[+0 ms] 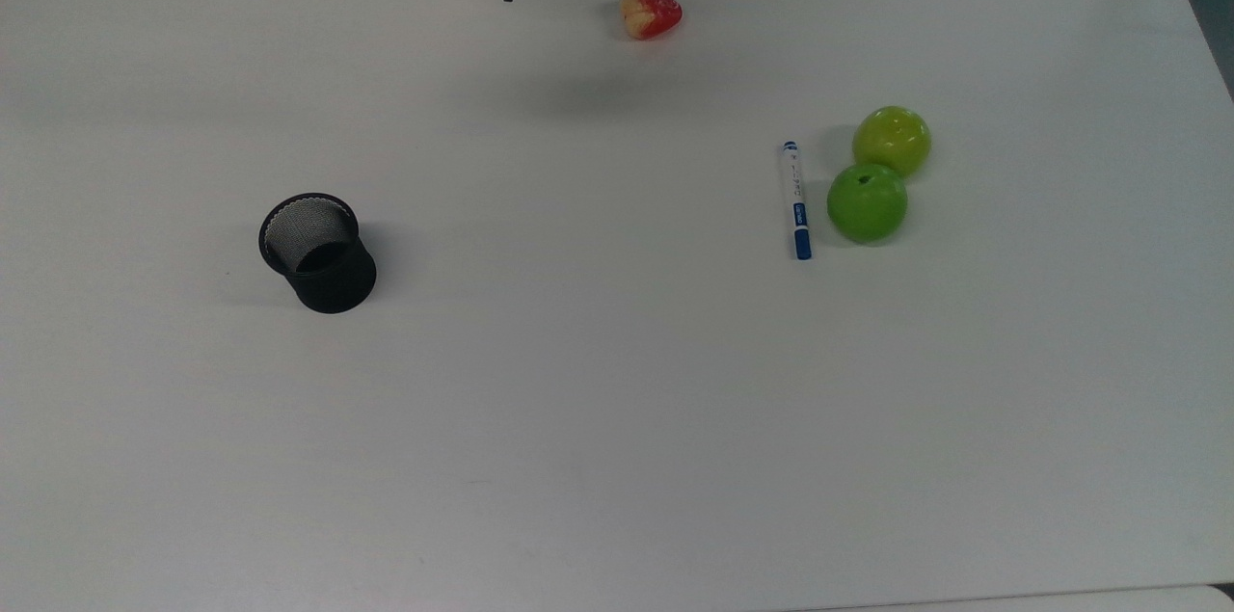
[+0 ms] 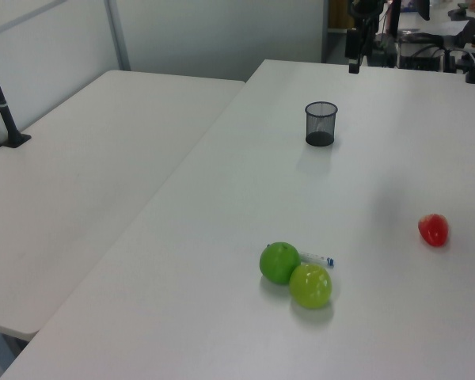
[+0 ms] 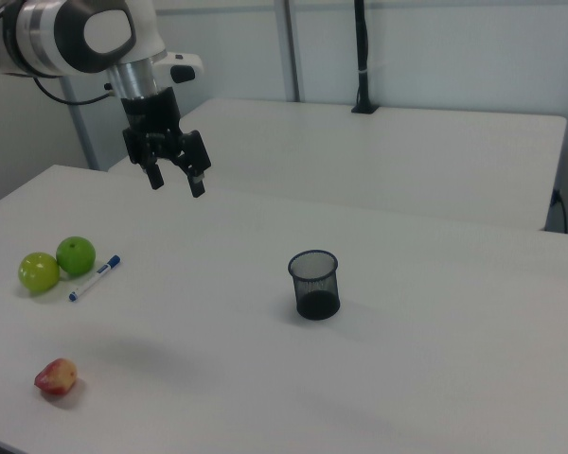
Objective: Place marker
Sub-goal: 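Move the open gripper over the white marker beside the green apples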
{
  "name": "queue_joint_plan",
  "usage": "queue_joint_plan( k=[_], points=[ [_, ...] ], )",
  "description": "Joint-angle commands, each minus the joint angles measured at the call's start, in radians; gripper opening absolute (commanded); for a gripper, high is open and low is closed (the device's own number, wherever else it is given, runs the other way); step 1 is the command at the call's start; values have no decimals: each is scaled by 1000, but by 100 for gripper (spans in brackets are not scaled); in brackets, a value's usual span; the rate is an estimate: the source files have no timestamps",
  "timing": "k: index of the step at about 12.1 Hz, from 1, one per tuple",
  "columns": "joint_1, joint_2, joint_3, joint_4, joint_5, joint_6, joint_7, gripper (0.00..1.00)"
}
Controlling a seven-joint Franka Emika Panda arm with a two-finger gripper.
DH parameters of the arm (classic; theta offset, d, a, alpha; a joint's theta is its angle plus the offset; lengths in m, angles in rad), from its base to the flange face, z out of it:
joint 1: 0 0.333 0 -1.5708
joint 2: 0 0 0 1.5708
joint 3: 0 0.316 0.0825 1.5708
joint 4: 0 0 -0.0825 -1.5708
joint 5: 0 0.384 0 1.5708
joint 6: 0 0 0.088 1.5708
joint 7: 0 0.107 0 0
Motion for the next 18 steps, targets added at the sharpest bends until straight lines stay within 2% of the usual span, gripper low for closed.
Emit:
queue_joint_plan(
  k=[1, 9, 13, 15, 17, 18],
  points=[
    [-1, -10, -4, -13, 5, -6, -23, 100],
    [-5, 1, -2, -13, -5, 2, -26, 100],
    [5, 44, 11, -17, 8, 97, -2, 100],
    [31, 73, 16, -20, 8, 137, 58, 100],
    [48, 99, 39, -25, 8, 201, 133, 100],
    [50, 126, 71, -22, 8, 221, 145, 100]
  ],
)
